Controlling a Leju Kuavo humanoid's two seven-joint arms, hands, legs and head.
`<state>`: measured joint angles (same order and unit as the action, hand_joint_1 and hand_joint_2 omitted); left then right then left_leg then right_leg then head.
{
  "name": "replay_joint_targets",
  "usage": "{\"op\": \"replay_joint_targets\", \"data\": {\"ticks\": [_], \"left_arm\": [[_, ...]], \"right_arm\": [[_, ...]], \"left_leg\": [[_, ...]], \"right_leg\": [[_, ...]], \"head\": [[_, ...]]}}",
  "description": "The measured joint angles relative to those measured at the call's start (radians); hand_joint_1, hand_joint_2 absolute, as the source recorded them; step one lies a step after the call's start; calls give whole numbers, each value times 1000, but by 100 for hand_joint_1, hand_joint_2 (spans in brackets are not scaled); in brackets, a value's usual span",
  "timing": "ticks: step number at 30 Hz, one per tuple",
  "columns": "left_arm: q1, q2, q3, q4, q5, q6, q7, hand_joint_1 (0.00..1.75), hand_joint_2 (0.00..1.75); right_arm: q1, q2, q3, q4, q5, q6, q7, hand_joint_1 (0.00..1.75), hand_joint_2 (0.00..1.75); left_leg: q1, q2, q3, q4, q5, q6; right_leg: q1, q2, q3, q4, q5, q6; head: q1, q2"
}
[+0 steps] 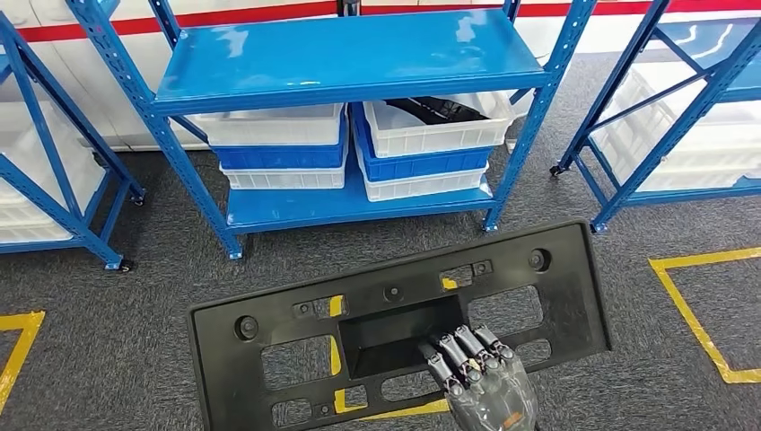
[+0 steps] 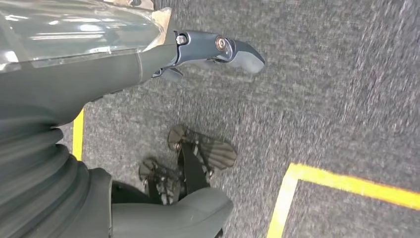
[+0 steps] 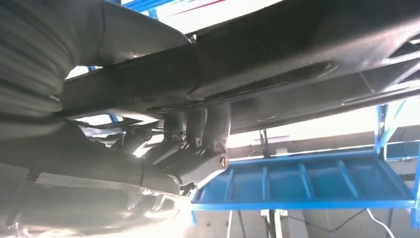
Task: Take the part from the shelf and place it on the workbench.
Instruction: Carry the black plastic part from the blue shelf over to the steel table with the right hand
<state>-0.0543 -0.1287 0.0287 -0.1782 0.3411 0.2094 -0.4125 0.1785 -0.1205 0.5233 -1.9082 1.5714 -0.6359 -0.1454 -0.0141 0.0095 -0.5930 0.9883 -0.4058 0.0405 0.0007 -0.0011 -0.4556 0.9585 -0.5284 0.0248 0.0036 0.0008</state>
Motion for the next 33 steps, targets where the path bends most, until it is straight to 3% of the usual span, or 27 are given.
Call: {"op": "replay_joint_targets", "data": {"ticks": [2, 3, 4, 6, 7, 8, 9, 10, 12, 14, 17, 18, 20, 22, 23, 24, 25, 27, 29, 31, 33], "left_arm": [[0, 1, 0, 0, 1, -1, -4, 0, 175], [0, 1, 0, 0, 1, -1, -6, 0, 175], [1, 2, 0, 0, 1, -1, -8, 0, 175], [1, 2, 0, 0, 2, -1, -9, 0, 175], [1, 2, 0, 0, 2, -1, -9, 0, 175], [2, 3, 0, 0, 3, -1, -9, 0, 175], [2, 3, 0, 0, 3, -1, -9, 0, 175], [2, 4, 0, 0, 3, -1, -10, 0, 175], [1, 4, 0, 0, 3, -1, -10, 0, 175], [0, 4, 0, 0, 3, -1, -11, 0, 175], [0, 3, 0, 0, 4, 0, -11, 0, 175], [-1, 3, 0, 0, 5, 1, -11, 0, 175], [-2, 3, 0, 0, 6, 4, -11, 0, 175], [-2, 3, 1, 0, 9, 9, -11, 0, 175], [-2, 2, 1, 0, 11, 12, -11, 0, 175], [-1, 2, 2, 0, 13, 13, -11, 0, 175], [-1, 2, 3, 0, 16, 15, -11, 0, 175], [-2, 2, 4, 0, 18, 17, -12, 0, 175], [-1, 1, 5, 0, 20, 20, -12, 0, 175], [-1, 1, 5, 0, 22, 22, -12, 0, 175], [0, 1, 6, 0, 22, 22, -12, 0, 175]], "right_arm": [[-1, 0, 0, 0, 0, 0, 0, 175, 175], [-2, 1, 0, 0, 0, 0, 0, 175, 175], [-2, 1, 1, 0, 0, 0, 0, 175, 175], [-2, 2, 1, 0, 0, 0, 0, 175, 175], [-2, 3, 1, 0, 0, 0, 0, 175, 175], [-2, 3, 1, 0, 0, 0, 0, 175, 175], [-2, 3, 1, 0, 0, 0, 0, 175, 175], [-2, 3, 1, 0, 0, 0, 0, 175, 175], [-3, 3, 1, 0, 0, 0, 0, 175, 175], [-5, 3, 1, 0, 0, 0, 0, 175, 175], [-9, 5, 2, 0, -3, 0, -4, 175, 175], [-9, 6, 2, 0, -4, 0, -7, 175, 175], [-10, 7, 3, 1, -10, 0, -17, 175, 175], [-10, 9, 4, 2, -21, 0, -33, 175, 175], [-10, 10, 4, 4, -30, 0, -44, 175, 175], [-10, 12, 4, 7, -42, 0, -61, 175, 175], [-11, 16, 2, 9, -56, 0, -80, 175, 175], [-12, 27, -7, 13, -81, 0, -120, 175, 175], [-13, 41, -19, 15, -98, 0, -149, 175, 175], [-12, 52, -28, 17, -105, 0, -164, 175, 175], [-12, 59, -32, 18, -108, 0, -169, 175, 175]], "left_leg": [[3, -2, -7, 6, 0, -11], [5, -4, -16, 24, -18, -18], [8, -7, -31, 61, -51, -25], [16, -11, -76, 190, -144, -39], [21, -11, -95, 252, -179, -45], [25, -12, -99, 289, -194, -50], [30, -12, -82, 282, -188, -54], [35, -11, -44, 236, -166, -58], [41, -13, 51, 91, -121, -64], [38, -17, 91, 13, -106, -57], [29, -16, 77, 6, -91, -25], [28, -14, 72, 2, -82, -13], [28, -11, 55, -4, -62, 7], [25, -9, 32, -3, -45, 13], [23, -8, 21, -3, -37, 14], [22, -7, 10, -2, -29, 13], [21, -7, 1, -2, -21, 11], [21, -8, -11, 0, -8, 4], [18, -8, -16, 3, 2, -7], [18, -7, -17, 2, 13, -22], [24, -8, -24, 9, 8, -35]], "right_leg": [[-8, -2, -8, -1, 15, -14], [-14, -3, -13, -2, 24, -23], [-20, -6, -21, -3, 33, -31], [-21, -9, -39, -2, 49, -39], [-21, -9, -49, 0, 58, -38], [-22, -9, -59, 2, 66, -36], [-23, -9, -69, 5, 72, -32], [-26, -9, -78, 10, 77, -28], [-27, -9, -94, 24, 81, -21], [-23, -9, -108, 35, 87, -9], [-21, -7, -123, 36, 100, 19], [-21, -6, -131, 46, 93, 22], [-23, -4, -170, 129, 33, 15], [-22, -3, -215, 264, -44, 8], [-22, -3, -223, 308, -66, 10], [-21, -3, -211, 315, -73, 16], [-21, -3, -177, 281, -66, 23], [-22, -3, -72, 128, -34, 31], [-16, -2, -10, 21, -11, 22], [-8, -1, -9, 9, 0, 3], [-14, -2, -17, 10, 14, -16]], "head": [[0, 0], [-1, 0], [-2, 0], [-5, 0], [-6, 0], [-6, 0], [-6, 0], [-6, 0], [-7, 0], [-8, 0], [-8, 0], [-8, 0], [-3, 0], [3, 0], [3, 0], [4, 0], [4, 0], [4, 0], [3, 0], [1, 0], [0, 0]]}}
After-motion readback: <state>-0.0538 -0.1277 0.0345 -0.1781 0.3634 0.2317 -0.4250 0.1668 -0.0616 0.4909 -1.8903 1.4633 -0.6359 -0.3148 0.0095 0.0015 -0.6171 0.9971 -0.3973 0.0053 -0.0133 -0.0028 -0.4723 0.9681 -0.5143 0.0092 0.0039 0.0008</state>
